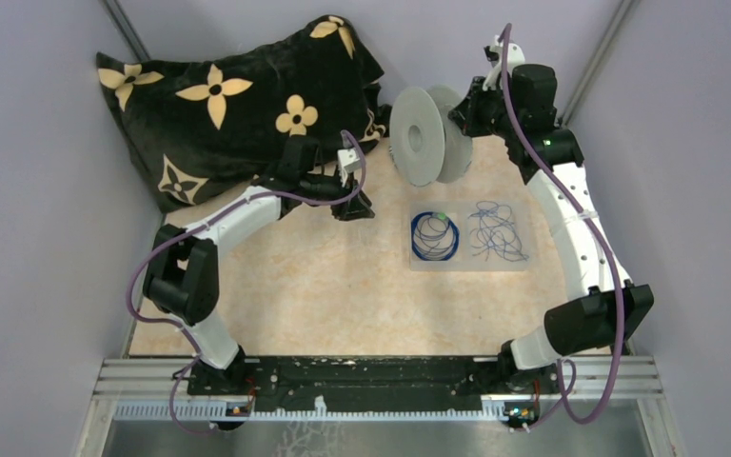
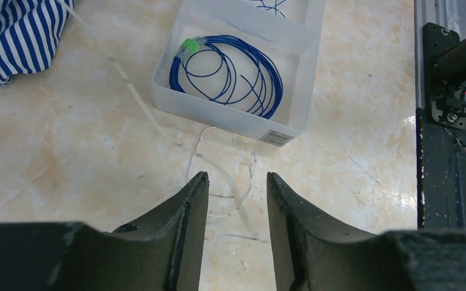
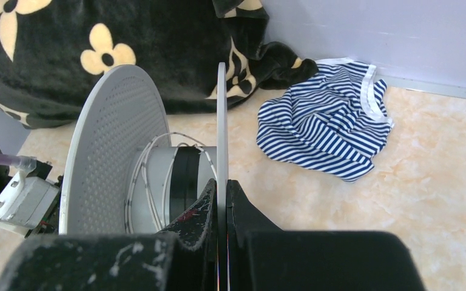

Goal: Wrap the cables
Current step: Wrap the cable around the cable reel.

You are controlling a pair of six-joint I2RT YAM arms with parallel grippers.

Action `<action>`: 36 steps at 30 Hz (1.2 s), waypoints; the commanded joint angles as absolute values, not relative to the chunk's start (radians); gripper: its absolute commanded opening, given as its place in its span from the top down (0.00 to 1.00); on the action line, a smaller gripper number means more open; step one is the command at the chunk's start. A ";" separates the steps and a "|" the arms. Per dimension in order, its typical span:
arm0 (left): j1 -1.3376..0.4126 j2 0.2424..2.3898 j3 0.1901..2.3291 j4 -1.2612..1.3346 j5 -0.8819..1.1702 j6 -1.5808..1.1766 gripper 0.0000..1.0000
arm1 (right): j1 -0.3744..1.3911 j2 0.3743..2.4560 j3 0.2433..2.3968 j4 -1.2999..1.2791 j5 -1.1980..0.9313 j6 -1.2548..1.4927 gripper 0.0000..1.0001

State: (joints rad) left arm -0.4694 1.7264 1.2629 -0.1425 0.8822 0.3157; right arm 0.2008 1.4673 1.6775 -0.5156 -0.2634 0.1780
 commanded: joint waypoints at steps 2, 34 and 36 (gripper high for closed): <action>-0.471 1.719 1.240 -0.152 0.934 0.344 0.46 | 0.202 1.398 1.728 -0.428 -0.261 0.155 1.00; -0.324 1.803 1.287 0.052 0.913 0.354 0.25 | 0.204 1.397 1.885 -0.548 -0.736 0.175 1.00; -0.321 1.813 1.290 0.068 0.934 0.375 0.24 | 0.204 1.397 1.904 -0.561 -0.758 0.180 1.00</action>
State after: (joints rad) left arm -0.3302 1.7775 1.2552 0.0166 0.8486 0.3424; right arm 0.2008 1.4380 1.8057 -0.6075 -0.6415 0.1299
